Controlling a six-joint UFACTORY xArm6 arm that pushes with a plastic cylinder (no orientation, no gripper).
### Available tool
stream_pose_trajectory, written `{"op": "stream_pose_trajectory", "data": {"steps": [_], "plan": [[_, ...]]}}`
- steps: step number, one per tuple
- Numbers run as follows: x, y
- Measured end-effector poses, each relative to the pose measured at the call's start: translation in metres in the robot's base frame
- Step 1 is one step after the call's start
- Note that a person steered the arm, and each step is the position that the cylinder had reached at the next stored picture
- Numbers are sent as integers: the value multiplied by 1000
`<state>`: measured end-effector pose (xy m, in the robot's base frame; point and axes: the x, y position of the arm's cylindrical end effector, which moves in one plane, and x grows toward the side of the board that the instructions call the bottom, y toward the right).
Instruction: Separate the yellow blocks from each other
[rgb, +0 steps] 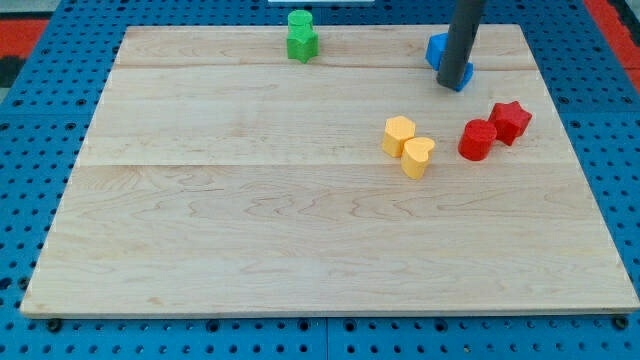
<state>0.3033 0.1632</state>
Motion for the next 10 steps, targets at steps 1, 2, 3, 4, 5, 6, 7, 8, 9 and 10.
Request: {"op": "stream_pose_trajectory", "data": {"steps": [1,2,3,4,5,6,7,8,9,10], "plan": [[-2,0],[5,-5],[15,-51],[15,-56],[14,-56],[10,-56],[3,-56],[0,-60],[-5,-63],[-14,-65]]}}
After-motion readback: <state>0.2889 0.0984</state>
